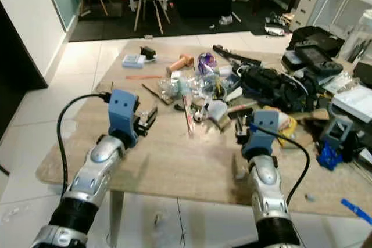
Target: Picking trash to rubbish bin
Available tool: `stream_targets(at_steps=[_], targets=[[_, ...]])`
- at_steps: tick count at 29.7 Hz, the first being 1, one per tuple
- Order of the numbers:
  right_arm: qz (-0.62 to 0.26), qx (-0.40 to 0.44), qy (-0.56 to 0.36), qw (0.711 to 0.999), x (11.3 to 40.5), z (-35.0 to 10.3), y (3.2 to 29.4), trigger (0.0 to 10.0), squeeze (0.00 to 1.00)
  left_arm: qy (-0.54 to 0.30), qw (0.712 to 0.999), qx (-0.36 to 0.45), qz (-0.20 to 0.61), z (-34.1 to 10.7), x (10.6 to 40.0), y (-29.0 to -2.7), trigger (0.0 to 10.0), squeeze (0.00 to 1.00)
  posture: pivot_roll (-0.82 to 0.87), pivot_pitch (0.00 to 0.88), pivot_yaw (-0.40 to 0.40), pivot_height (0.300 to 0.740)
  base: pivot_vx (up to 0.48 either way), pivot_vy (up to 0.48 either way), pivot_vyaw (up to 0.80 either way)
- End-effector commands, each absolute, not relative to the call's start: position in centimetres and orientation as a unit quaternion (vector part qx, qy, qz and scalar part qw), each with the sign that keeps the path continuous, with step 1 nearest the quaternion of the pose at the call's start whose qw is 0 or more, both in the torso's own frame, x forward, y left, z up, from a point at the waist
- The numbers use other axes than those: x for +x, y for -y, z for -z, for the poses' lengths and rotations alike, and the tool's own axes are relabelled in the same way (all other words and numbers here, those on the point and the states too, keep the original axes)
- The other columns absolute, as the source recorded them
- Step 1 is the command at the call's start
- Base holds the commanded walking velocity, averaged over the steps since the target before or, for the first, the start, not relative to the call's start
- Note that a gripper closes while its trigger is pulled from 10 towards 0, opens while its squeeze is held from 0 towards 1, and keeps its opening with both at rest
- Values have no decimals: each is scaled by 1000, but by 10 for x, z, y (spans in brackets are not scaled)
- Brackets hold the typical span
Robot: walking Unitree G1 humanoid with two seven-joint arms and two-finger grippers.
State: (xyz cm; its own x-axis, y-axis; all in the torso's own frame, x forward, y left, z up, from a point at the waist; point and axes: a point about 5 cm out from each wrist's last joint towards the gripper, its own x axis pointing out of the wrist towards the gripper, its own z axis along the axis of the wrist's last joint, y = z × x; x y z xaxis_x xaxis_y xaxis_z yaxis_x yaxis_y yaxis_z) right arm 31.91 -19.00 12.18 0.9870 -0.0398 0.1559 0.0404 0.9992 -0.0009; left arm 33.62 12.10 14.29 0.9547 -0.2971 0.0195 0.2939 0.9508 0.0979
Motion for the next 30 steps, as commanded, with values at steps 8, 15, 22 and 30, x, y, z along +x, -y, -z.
stream_targets(at_steps=[8,15,22,30], targets=[[25,-3,74,997,318,-119,194,10000,0,10,986,54,156,-138,335,-119,10000,0,-91,44,-1,740,177,0,0],[25,-2,73,997,317,-119,193,10000,0,11,985,58,160,-138,335,-118,10000,0,-90,47,1,740,0,0,0],[14,0,54,998,319,-115,190,10000,0,-17,972,72,225,-135,335,-107,10000,0,-93,53,2,740,0,0,0],[-77,-31,10,997,312,-102,172,10000,0,-44,929,90,355,-141,324,-100,10000,1000,-91,59,7,740,0,0,0]])
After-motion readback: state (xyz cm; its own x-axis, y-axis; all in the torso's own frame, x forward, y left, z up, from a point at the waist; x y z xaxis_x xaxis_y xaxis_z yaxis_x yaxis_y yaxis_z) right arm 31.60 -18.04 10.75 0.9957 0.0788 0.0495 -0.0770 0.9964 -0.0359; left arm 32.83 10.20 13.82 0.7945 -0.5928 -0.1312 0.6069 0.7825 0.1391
